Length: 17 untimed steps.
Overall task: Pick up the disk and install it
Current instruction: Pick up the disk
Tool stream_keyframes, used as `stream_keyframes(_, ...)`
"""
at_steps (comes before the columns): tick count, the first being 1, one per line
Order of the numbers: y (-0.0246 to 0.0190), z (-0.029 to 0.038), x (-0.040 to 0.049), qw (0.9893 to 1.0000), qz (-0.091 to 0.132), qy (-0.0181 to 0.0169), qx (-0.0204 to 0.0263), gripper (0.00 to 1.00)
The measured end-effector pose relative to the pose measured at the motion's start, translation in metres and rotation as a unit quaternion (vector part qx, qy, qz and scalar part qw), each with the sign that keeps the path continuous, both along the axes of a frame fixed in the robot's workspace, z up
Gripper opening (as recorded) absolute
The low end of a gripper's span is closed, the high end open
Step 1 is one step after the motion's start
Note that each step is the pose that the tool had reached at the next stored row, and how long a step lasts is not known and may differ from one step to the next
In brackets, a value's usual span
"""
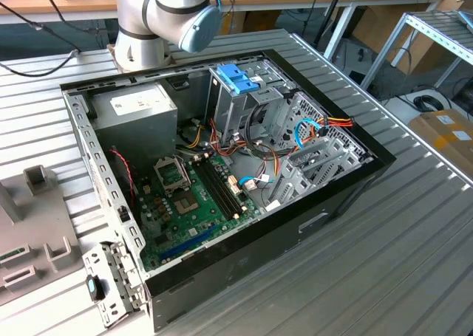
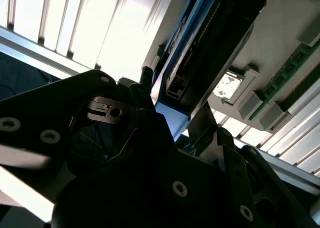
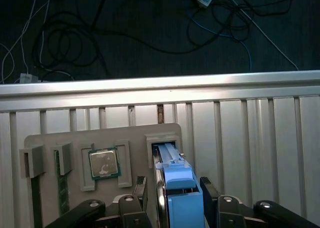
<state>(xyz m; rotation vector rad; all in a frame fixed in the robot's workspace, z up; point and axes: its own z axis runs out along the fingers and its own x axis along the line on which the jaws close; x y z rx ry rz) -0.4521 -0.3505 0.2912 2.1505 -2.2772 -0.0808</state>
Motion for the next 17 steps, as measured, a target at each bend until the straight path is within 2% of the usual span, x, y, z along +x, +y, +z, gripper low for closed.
stream_keyframes(5,0.0000,-0.0003,0.0000,1.0000,0.000,-0.0001,0.0000,0.53)
stream_keyframes(7,0.0000,-0.0004,0.0000,1.0000,0.000,-0.0001,0.0000,0.40)
stream_keyframes(9,0.0000,-0.0005,0.0000,1.0000,0.000,-0.0001,0.0000,0.38)
stream_keyframes(17,0.0000,-0.0009,0.0000,1.0000,0.000,-0.0001,0.0000,0.38)
